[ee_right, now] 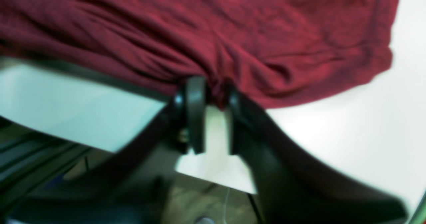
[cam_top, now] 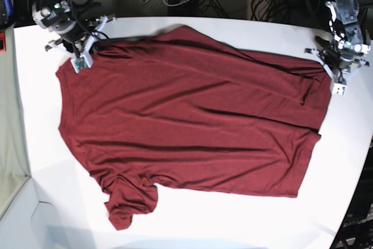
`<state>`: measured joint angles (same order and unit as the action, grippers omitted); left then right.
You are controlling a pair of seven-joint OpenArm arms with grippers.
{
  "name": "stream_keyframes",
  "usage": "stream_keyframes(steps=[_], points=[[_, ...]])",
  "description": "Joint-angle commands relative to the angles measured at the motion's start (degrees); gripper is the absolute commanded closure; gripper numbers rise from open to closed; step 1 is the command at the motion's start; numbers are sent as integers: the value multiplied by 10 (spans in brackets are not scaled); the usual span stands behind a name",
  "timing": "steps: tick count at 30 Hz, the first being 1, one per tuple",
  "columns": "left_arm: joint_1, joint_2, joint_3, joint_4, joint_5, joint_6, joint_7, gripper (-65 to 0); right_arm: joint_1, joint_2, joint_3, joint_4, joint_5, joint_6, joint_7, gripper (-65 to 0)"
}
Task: Layout the t-shirt on the table in an organized manner, then fold the t-shirt properly
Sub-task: 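Pull the held edge with the right gripper outward along the table border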
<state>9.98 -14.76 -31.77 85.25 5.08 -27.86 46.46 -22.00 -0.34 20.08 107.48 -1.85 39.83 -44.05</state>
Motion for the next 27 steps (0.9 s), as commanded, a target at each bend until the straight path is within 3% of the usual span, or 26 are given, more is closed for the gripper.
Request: stream_keyframes(steps=[1,4,7,14,27], points=[[2,-8,0,4,8,2,13,0,0,3,4,25,6,2,10,-186],[2,-8,2,4,8,2,13,0,-22,3,5,68,7,2,14,-264],[2,-8,2,4,10,2,13,0,-29,3,5,80,7,2,14,-292],[2,-8,2,4,9,2,13,0,-14,-4,1,36,7,2,16,-291],[16,-16,-1,3,8,2,12,0,31,-2,5,-103,4,2,88,-290]])
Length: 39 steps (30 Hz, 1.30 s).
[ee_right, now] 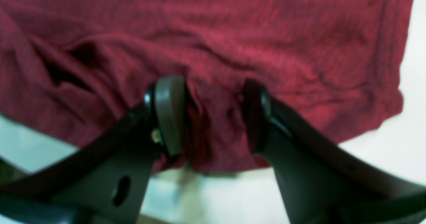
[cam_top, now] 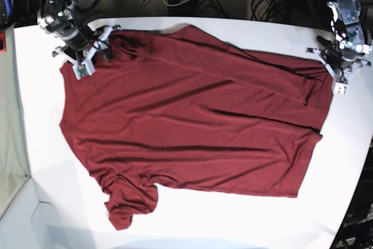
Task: Layout the t-shirt on the table in an organized manner, then fold the t-shirt properly
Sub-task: 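Pull the held edge with the right gripper outward along the table border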
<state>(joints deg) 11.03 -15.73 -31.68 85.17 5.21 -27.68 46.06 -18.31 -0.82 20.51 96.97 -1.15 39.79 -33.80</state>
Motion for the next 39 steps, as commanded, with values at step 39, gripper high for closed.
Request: stream_keyframes(steps=[39], points=[[41,-4,2,53,11,0,21,0,-134,-56,30,174,0,2,-28,-295]])
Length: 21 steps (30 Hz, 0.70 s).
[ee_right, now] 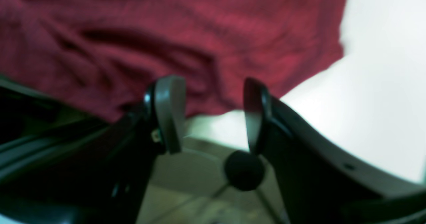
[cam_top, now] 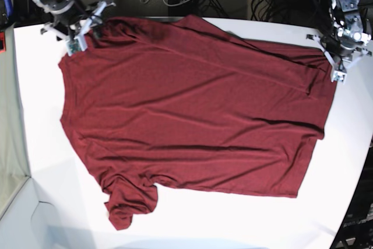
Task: Layout the t-shirt on the table in an organized manner, then fold the t-shirt properly
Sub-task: 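Pull the held edge with the right gripper outward along the table border, then slide the right gripper along the shirt edge toward the left gripper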
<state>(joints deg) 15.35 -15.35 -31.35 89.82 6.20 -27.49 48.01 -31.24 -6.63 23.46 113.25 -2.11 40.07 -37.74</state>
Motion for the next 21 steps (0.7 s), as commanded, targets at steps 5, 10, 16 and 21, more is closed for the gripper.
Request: stream_keyframes(steps=[5,10,16,21], points=[[-3,-8,-2,6,1,-2,1,0,-12,-13,-3,10,8,-1,12,-295],[-3,-10,-2,6,1,-2,1,0,-12,-14,-3,6,8,-1,12,-295],[-2,-8,-2,6,1,-2,0,0,-12,-14,-29,1,7,-1,12,-295],[0,-8,-2,6,1,-2,-1,0,-10,-14,-35,-25,7,-1,13,-294]])
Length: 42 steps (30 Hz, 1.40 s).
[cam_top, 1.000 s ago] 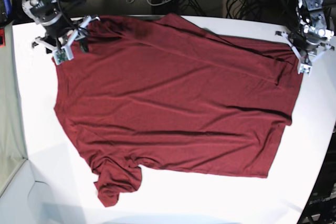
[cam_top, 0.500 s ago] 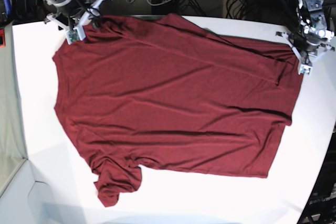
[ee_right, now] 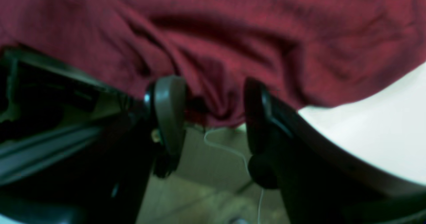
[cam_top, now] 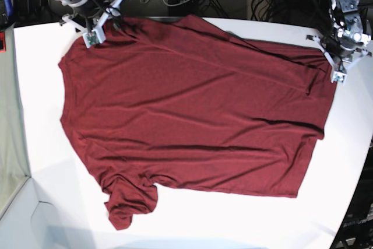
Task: Layout the t-shirt on the table in an organized manner, then fold the t-shirt properly
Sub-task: 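Slide the right gripper along the shirt edge toward the left gripper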
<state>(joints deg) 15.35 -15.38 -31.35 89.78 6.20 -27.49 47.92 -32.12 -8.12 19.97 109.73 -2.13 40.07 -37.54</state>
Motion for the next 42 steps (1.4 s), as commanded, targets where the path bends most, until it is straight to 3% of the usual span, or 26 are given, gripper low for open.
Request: stream_keyframes(steps=[1,10,11,15,16,34,42], points=[[0,-8,-2,6,1,-2,0,0,-1,1,0,5,7,-1,13,-294],[1,-8,-2,6,1,-2,-1,0,2,3,0,-39,7,-1,15,-276],[1,-9,-2,6,1,-2,-1,0,2,3,0,-44,7,-1,15,-252],[1,-9,-3,6,1,-2,-1,0,3,3,0,-50,7,-1,15,-31],[1,-9,-3,6,1,-2,-1,0,3,3,0,-47,7,-1,15,0],[2,-9,-5,6,1,-2,-1,0,74,4,-1,46,6,-1,6,0],[2,-9,-6,6,1,-2,-1,0,149,30,-1,42,6,-1,-81,0]])
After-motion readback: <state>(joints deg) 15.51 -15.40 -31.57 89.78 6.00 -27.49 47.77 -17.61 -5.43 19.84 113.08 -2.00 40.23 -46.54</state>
